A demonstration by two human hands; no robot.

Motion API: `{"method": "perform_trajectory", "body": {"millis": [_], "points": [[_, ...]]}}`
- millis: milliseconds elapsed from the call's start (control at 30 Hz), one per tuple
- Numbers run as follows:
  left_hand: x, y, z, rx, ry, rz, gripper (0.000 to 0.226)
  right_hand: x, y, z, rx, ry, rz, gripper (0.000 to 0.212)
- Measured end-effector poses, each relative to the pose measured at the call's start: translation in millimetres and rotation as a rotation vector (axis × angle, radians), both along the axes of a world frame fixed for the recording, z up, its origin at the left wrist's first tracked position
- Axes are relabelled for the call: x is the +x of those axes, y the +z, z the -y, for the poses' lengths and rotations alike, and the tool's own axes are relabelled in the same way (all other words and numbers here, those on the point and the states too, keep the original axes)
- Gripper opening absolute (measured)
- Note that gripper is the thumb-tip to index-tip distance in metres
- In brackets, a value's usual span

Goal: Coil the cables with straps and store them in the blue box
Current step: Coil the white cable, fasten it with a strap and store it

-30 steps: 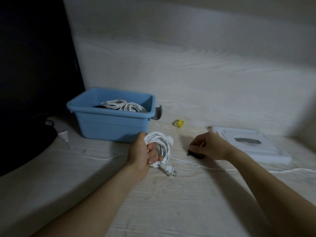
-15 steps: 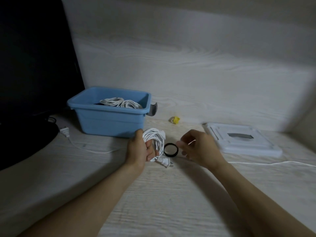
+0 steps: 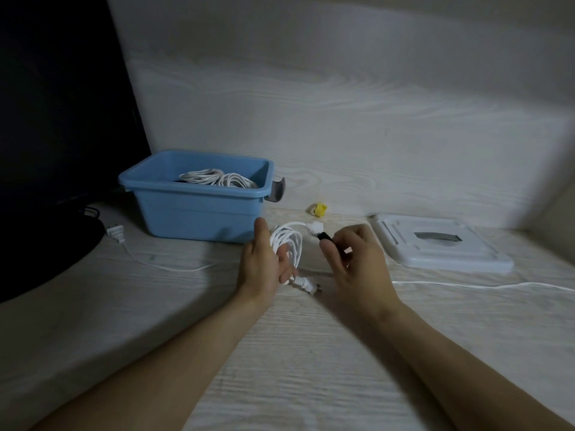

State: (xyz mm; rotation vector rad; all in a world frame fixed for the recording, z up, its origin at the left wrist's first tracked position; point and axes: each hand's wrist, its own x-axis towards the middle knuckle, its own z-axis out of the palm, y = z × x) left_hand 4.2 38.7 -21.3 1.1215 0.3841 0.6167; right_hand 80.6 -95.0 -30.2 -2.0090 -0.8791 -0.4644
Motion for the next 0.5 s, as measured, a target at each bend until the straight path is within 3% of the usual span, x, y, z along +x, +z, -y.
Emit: {"method": "perform_trajectory", "body": {"millis": [133, 333, 500], "points": [[-4, 7, 8, 0.215, -0.056, -0.012, 0.064, -24, 12, 1, 0.055, 0.167, -0.093, 0.02], [-11, 7, 9, 0.558, -0.155, 0.044, 0.037, -33, 6, -4, 0.17, 0.217, -0.207, 0.021], [-12, 7, 10, 0.552, -0.225, 0.001, 0.025, -29, 7, -1, 0.364, 0.236, -0.362, 0.011]]}}
